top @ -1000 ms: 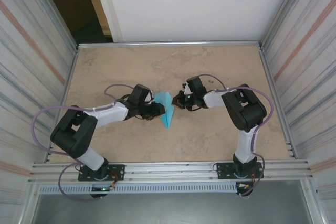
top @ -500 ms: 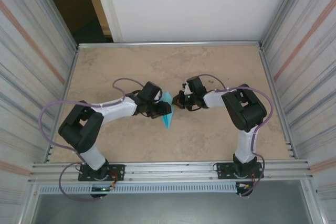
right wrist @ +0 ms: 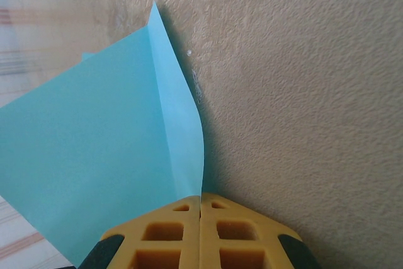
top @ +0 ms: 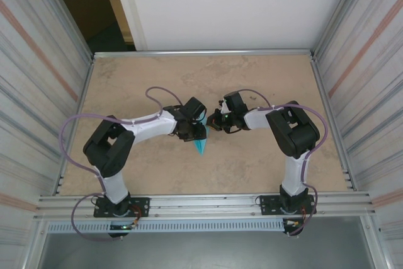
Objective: Fold a paper plane with a square sheet of paper (pick it up from the middle)
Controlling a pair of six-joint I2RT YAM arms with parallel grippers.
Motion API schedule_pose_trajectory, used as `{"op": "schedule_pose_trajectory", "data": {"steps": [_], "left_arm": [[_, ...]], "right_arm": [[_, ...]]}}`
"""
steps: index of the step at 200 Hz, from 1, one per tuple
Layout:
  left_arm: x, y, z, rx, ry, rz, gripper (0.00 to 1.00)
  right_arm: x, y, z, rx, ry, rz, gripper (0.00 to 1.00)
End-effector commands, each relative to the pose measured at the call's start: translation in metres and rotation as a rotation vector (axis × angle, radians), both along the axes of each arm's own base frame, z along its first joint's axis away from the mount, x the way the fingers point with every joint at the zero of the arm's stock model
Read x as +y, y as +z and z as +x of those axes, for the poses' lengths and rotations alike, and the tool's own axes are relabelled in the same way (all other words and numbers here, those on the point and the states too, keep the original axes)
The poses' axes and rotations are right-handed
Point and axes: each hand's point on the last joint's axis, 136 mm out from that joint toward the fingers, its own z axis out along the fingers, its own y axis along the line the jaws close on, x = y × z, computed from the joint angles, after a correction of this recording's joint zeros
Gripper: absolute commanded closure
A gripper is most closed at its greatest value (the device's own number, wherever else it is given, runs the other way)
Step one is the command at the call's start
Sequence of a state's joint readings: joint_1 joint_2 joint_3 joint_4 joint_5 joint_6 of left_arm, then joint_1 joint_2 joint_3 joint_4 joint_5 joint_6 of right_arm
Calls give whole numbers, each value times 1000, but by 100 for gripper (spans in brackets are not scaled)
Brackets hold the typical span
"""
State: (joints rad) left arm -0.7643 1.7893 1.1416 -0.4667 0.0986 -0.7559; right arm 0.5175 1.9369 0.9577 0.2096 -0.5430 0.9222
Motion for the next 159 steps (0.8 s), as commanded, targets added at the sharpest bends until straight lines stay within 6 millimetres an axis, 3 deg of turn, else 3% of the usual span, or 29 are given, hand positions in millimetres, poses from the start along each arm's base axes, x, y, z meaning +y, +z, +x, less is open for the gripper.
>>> {"op": "schedule_pose_trajectory", "data": {"steps": [1, 103, 126, 159], "left_arm": [[5, -2, 1, -7, -5, 79, 65], [5, -11, 4, 11, 3, 146, 74], [7, -11, 5, 9, 8, 155, 80], [10, -9, 7, -2, 10, 171, 85]], "right_arm": [[-1, 0, -1, -21, 10, -7, 97], [-2, 0, -2, -19, 6, 0, 96], [-2, 3, -2, -24, 8, 4, 88], [-12, 13, 3, -42, -26, -7, 66]]}}
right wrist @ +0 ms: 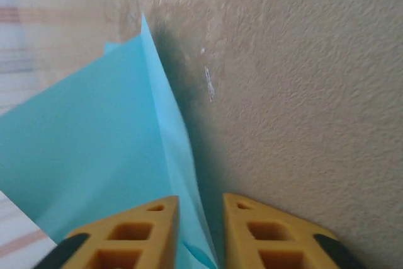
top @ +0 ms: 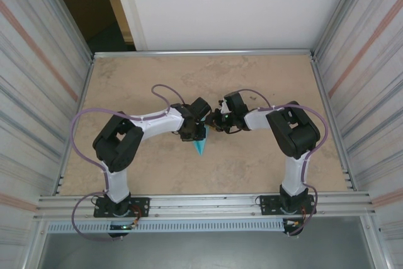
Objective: Fold a paper plane with a square sheet of paper (pick it up from the middle)
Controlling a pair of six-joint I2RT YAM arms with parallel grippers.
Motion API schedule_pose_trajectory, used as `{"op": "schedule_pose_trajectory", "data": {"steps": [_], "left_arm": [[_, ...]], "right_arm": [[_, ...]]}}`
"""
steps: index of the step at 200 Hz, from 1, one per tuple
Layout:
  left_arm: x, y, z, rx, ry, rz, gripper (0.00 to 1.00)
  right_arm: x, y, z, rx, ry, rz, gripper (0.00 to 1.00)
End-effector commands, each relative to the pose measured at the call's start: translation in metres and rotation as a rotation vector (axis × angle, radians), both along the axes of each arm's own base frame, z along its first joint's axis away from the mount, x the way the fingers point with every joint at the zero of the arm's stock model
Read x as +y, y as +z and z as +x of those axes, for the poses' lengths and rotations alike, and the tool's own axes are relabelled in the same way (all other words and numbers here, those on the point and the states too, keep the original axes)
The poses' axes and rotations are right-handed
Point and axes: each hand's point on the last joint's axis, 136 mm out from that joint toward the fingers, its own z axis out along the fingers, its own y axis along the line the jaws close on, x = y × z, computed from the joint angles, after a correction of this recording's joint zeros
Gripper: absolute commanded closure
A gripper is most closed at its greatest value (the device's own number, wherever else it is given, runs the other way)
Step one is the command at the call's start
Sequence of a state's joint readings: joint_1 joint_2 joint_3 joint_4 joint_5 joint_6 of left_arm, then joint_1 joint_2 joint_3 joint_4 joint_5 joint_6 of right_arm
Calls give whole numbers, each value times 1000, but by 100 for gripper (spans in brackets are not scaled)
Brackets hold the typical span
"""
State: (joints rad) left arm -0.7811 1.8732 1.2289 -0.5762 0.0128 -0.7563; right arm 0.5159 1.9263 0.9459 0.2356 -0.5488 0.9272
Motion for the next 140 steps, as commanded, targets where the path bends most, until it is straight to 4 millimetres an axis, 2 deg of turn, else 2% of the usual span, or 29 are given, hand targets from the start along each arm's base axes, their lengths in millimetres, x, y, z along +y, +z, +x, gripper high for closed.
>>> {"op": "schedule_pose_trajectory", "data": {"steps": [1, 29, 63, 107, 140], "left_arm": [[2, 5, 3, -21, -2, 39, 85], [5, 12, 7, -44, -12, 52, 91], [18, 28, 26, -100, -21, 46, 97], [34, 43, 73, -138, -49, 34, 97], [32, 48, 114, -154, -76, 51, 96]], "right_arm": [[-13, 8, 3, -27, -27, -24, 66], [-38, 22, 10, -64, -102, -57, 56], [-77, 51, 19, -157, -193, -139, 49], [-125, 97, 16, -344, -297, -313, 28], [-153, 115, 10, -398, -363, -373, 23]]}}
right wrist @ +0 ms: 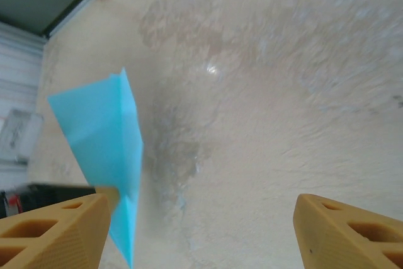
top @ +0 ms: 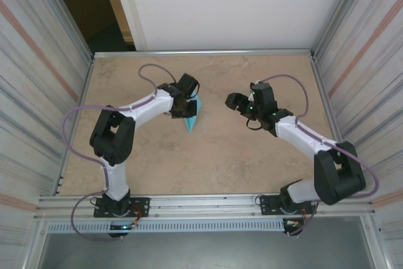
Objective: Fold a paper plane with a square sheet of paper (pick it up from the middle)
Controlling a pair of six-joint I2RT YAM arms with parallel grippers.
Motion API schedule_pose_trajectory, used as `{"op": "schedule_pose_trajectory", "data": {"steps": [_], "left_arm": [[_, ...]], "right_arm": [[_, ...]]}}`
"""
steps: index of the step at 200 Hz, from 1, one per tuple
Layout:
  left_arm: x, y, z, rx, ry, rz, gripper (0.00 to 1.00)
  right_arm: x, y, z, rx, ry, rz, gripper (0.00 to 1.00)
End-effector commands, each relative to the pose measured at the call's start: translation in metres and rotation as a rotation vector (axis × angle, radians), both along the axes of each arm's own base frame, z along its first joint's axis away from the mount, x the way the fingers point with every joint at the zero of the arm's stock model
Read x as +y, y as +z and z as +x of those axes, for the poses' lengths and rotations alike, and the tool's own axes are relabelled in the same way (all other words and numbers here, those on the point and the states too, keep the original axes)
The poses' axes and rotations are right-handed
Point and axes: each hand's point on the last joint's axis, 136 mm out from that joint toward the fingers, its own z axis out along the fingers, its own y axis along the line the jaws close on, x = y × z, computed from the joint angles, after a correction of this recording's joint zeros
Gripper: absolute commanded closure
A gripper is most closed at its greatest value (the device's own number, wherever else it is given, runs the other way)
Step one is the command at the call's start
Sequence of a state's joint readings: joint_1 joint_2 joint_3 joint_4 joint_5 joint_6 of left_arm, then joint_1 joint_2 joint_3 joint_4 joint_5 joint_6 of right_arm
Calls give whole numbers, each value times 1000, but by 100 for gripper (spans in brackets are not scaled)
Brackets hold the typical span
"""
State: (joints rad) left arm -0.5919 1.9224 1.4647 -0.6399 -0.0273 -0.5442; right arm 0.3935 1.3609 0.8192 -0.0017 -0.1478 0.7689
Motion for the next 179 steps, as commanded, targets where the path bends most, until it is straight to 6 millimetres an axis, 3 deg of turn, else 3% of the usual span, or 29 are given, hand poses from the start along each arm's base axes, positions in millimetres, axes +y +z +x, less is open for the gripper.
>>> {"op": "schedule_pose_trajectory", "data": {"steps": [1, 22, 30, 80, 135, 179], "left_arm": [[0, -3, 18, 7, -73, 54, 96], [-9, 3, 40, -3, -91, 55, 96], [-10, -10, 44, 23, -93, 77, 95], [-20, -26, 62, 44, -68, 92, 95], [-17, -49, 62, 82, -33, 130, 89], [-13, -60, 60, 98, -8, 158, 74]], "right_arm": [[-34, -10, -8, 10, -74, -130, 23], [-39, -9, -14, 16, -79, -134, 23], [-39, -10, -15, 22, -77, -133, 23], [-39, -13, -22, 37, -69, -116, 24], [-39, -13, -22, 38, -68, -112, 24], [-40, -14, -22, 43, -68, -109, 24]]}}
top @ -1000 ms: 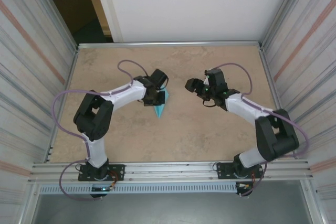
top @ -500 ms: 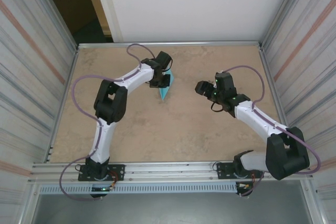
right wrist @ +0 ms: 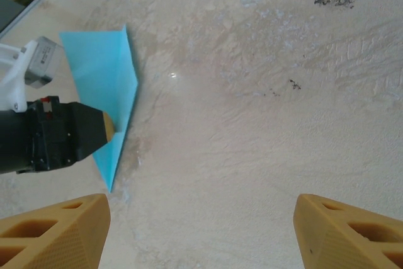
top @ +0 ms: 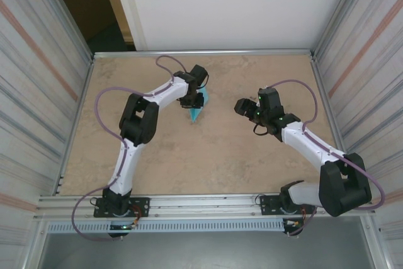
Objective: Fold a paper plane with a square sheet of paper (pick it up from the middle)
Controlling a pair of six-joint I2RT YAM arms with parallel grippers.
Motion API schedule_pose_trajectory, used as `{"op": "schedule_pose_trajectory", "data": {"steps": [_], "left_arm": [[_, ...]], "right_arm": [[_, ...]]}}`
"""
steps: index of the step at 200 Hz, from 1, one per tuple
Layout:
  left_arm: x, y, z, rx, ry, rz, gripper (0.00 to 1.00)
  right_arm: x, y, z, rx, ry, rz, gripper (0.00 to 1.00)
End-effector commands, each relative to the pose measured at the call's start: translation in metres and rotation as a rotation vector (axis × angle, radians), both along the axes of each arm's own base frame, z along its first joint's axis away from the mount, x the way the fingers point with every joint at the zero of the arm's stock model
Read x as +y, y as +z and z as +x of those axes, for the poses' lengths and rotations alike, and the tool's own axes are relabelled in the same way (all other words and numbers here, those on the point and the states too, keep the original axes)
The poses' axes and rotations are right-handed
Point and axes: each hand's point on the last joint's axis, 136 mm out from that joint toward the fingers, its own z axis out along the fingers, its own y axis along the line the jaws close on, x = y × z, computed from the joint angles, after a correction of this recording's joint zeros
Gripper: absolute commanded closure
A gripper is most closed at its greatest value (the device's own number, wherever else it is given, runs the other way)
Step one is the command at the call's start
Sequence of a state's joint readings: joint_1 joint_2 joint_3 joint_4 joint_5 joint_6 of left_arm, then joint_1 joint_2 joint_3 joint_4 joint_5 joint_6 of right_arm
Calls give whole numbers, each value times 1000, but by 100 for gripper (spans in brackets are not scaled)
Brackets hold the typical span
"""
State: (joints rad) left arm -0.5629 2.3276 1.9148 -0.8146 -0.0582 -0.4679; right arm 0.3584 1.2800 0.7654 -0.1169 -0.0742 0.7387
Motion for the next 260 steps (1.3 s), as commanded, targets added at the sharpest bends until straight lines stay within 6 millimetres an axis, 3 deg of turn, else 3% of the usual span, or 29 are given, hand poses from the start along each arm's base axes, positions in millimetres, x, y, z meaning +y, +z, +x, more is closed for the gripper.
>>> {"op": "schedule_pose_trajectory", "data": {"steps": [1, 58, 124, 170, 240, 260], "left_arm": [[5, -5, -2, 14, 25, 42, 74], [6, -20, -7, 31, 79, 73, 67], [2, -25, -12, -7, 118, 155, 65], [-1, -33, -18, 23, 105, 160, 57], [-1, -32, -15, 12, 139, 156, 56], [-4, -18, -9, -16, 132, 140, 57]], "right_arm": [[-4, 3, -3, -9, 8, -13, 24], [-2, 0, -3, 1, 10, -4, 25], [0, -2, -3, 7, 17, 5, 25], [0, -2, -4, 5, 16, 4, 25], [0, -5, -3, 13, 16, 3, 25], [0, -6, -3, 14, 16, 0, 25]]}}
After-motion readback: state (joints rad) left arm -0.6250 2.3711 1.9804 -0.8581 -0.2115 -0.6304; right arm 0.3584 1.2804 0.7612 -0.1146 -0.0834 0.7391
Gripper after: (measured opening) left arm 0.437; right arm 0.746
